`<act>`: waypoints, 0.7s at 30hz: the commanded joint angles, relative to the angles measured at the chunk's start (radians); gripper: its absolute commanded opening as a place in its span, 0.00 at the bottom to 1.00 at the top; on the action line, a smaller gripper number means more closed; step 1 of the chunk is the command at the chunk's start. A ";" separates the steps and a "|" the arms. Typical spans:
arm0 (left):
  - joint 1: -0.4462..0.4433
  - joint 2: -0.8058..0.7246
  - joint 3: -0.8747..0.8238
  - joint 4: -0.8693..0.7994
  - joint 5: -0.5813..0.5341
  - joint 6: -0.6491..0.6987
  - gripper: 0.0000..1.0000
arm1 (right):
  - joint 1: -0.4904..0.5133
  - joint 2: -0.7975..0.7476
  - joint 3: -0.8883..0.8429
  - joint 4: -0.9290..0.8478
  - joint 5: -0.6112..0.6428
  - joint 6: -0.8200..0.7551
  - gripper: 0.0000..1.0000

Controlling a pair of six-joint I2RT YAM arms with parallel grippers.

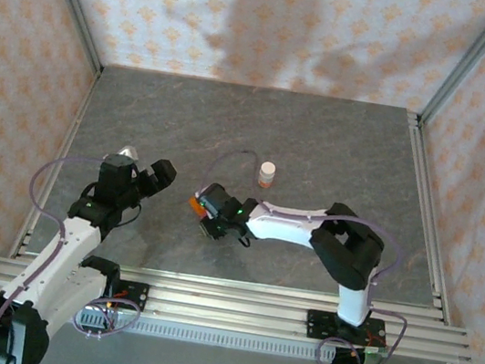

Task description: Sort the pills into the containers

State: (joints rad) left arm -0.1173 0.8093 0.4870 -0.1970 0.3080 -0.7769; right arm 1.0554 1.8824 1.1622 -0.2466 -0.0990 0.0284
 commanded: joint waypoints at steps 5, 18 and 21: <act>-0.119 0.031 -0.019 0.231 0.063 -0.141 0.98 | -0.040 -0.135 -0.057 0.002 0.058 0.136 0.31; -0.276 0.219 -0.007 0.488 0.033 -0.255 0.95 | -0.053 -0.212 -0.068 0.003 0.046 0.220 0.31; -0.300 0.256 0.004 0.512 0.020 -0.262 0.95 | -0.052 -0.218 -0.065 0.004 0.048 0.227 0.31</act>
State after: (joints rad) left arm -0.4007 1.0451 0.4805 0.2306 0.3550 -1.0126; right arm 1.0069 1.7081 1.0958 -0.2459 -0.0742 0.2283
